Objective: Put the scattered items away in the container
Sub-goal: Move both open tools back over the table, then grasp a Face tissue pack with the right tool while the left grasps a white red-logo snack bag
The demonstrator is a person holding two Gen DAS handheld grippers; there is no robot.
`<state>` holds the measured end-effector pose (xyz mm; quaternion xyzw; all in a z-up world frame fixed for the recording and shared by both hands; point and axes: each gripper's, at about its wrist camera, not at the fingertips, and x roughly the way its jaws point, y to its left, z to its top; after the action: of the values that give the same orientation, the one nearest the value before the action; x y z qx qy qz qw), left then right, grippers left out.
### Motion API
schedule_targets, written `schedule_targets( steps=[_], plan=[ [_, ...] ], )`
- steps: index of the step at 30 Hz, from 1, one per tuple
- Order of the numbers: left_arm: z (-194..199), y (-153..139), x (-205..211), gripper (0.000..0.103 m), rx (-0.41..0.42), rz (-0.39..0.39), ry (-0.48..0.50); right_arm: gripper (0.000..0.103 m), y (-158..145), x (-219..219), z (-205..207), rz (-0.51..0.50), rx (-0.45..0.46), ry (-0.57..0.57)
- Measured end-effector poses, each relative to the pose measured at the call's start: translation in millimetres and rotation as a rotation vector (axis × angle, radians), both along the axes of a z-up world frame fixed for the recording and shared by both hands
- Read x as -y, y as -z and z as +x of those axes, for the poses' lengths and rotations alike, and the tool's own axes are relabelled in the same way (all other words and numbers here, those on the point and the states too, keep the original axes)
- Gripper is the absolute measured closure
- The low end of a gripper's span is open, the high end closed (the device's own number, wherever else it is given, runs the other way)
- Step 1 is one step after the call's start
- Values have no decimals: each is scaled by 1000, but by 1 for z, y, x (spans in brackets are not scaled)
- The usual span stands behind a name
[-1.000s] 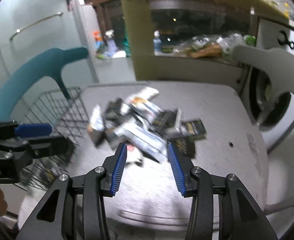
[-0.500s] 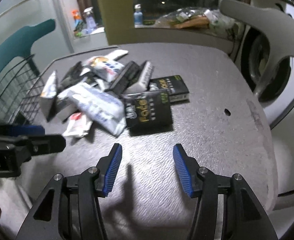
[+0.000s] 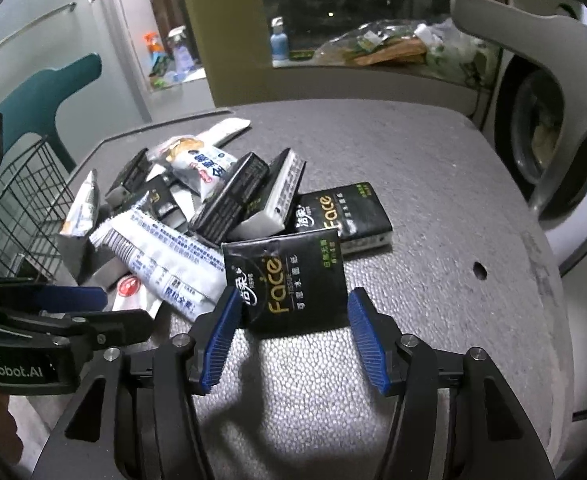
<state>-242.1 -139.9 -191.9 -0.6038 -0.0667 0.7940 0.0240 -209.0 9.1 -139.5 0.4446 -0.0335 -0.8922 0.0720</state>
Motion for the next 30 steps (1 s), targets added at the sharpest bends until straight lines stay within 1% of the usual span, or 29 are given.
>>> schedule_targets(
  steps=[2,9,13,15,18,19,20,22,23,24,25,28,30],
  plan=[
    [-2,3,1,35,4,3,-5,37,2,1,-3,11,-1,-5],
    [-6,9,6,35,13,2,-19,35,5,3,-17,43,0,-2],
    [-7,8,6,35,10,-8,-15,35,11,0,-26,71,29,18],
    [-6,8,8,35,9,-1,-23,35,15,-3,-29,56,46,21],
    [-5,7,9,35,10,2,-23,35,15,-5,-28,24,43,9],
    [-5,7,8,35,10,-1,-20,36,14,-5,-26,23,40,2],
    [-4,7,8,35,11,-5,-18,40,13,-4,-25,25,37,-2],
    [-2,6,8,50,12,-8,-17,40,12,-3,-22,26,42,-6],
    [-1,6,8,50,16,-5,-14,40,12,-4,-21,25,43,-1],
    [0,5,7,53,18,-6,-10,40,11,-5,-19,22,44,2],
    [1,5,7,58,20,-7,-7,40,11,-5,-17,19,44,5],
    [7,2,4,63,19,-21,7,41,6,-4,-7,21,43,12],
    [11,0,3,63,16,-19,13,41,2,-4,1,19,41,10]
  ],
)
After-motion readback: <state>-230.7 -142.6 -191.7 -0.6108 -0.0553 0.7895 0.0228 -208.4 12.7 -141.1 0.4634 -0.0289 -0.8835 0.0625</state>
